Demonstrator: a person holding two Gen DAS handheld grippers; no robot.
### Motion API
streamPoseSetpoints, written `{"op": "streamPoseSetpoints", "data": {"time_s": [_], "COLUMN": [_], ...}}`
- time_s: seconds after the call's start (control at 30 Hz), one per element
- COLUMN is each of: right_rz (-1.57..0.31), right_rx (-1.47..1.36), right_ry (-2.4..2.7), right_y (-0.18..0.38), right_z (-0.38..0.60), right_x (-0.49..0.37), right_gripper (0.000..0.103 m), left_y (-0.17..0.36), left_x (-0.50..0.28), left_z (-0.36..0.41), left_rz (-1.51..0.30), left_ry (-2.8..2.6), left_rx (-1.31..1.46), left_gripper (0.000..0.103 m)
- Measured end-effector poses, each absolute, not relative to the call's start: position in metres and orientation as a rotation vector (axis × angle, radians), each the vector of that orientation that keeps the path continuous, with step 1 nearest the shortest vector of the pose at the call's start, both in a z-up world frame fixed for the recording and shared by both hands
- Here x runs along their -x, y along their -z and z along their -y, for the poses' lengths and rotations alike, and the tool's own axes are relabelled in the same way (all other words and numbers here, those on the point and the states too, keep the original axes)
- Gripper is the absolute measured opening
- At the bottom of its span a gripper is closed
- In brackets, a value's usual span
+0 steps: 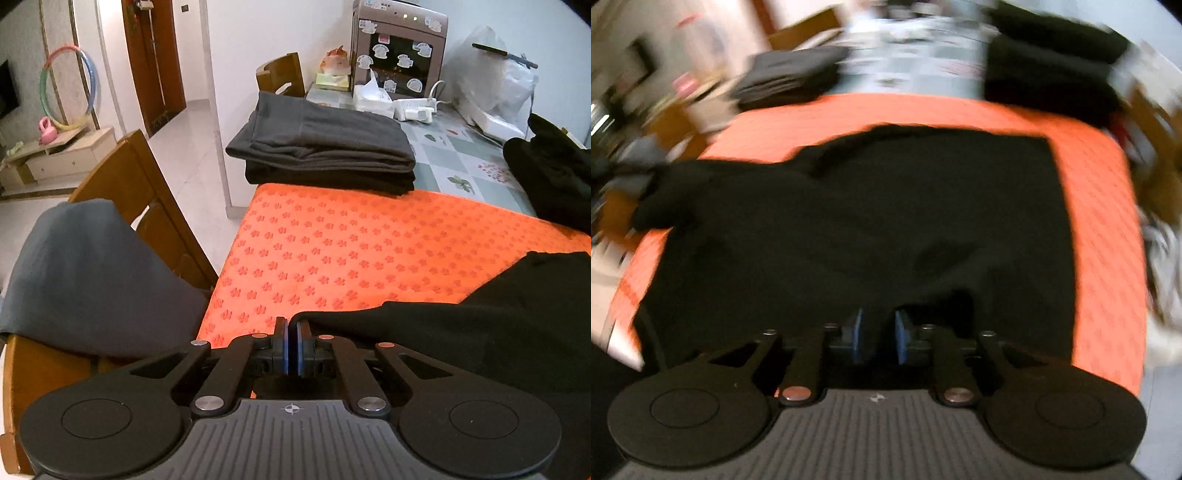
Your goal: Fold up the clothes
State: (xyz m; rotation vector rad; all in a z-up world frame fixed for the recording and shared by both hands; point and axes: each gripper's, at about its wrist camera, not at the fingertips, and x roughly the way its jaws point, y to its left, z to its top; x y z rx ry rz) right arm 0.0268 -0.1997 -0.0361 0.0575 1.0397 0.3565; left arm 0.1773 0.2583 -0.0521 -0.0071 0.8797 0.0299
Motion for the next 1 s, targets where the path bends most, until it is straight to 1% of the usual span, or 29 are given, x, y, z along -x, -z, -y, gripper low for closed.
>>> {"op": "streamPoseSetpoints", "data": {"time_s": [0.07,0.1,0.13,0.27,0.3,0.43,0.5,0.53,0.6,0.67,0.77,0.8,0.83,0.9,0.93,1.0], "right_rz": [-0.996,-0.972,-0.948,-0.893,-0.886,-0.899,-0.916,-0.924,-0.940,-0.956,-0.979,-0.987,-0.994,-1.009,-1.017,-1.030], "right_rx": [-0.034,-0.027,-0.020,0.018,0.013,0.010,0.039,0.054,0.083,0.113,0.158,0.173,0.188,0.218,0.233,0.271], "right_ry": [-0.407,-0.426,-0.446,-0.457,-0.462,-0.507,-0.544,-0.563,-0.600,-0.637,-0.693,-0.711,-0.730,-0.767,-0.786,-0.817], "right_y": [0.028,0.024,0.021,0.012,0.011,0.015,0.022,0.026,0.033,0.041,0.052,0.055,0.059,0.066,0.070,0.077], "right_z": [0.188,0.183,0.178,0.152,0.148,0.134,0.124,0.118,0.108,0.098,0.083,0.078,0.073,0.063,0.058,0.048], "right_x": [-0.040,-0.048,-0.056,-0.095,-0.105,-0.130,-0.132,-0.132,-0.134,-0.135,-0.137,-0.138,-0.138,-0.140,-0.140,-0.140], "right_gripper": [0.032,0.038,0.039,0.039,0.039,0.041,0.042,0.043,0.045,0.045,0.049,0.053,0.060,0.068,0.070,0.071], "left_y": [0.056,0.057,0.059,0.066,0.068,0.063,0.056,0.053,0.047,0.048,0.057,0.061,0.065,0.073,0.077,0.083], "left_x": [-0.181,-0.183,-0.185,-0.194,-0.195,-0.196,-0.193,-0.192,-0.190,-0.187,-0.186,-0.185,-0.185,-0.185,-0.184,-0.180], "left_z": [-0.263,-0.265,-0.267,-0.277,-0.280,-0.284,-0.283,-0.283,-0.281,-0.266,-0.243,-0.235,-0.228,-0.213,-0.206,-0.195], "left_rz": [-0.885,-0.888,-0.891,-0.898,-0.891,-0.854,-0.832,-0.821,-0.800,-0.797,-0.798,-0.798,-0.798,-0.797,-0.793,-0.765], "left_ry": [-0.018,-0.012,-0.006,0.022,0.032,0.121,0.185,0.217,0.284,0.381,0.503,0.542,0.580,0.656,0.692,0.752], "left_rx": [0.006,0.005,0.004,-0.021,-0.030,-0.086,-0.122,-0.140,-0.182,-0.278,-0.412,-0.455,-0.498,-0.584,-0.626,-0.694], "left_gripper": [0.007,0.007,0.007,0.010,0.014,0.020,0.031,0.034,0.043,0.047,0.049,0.049,0.049,0.049,0.049,0.049]}}
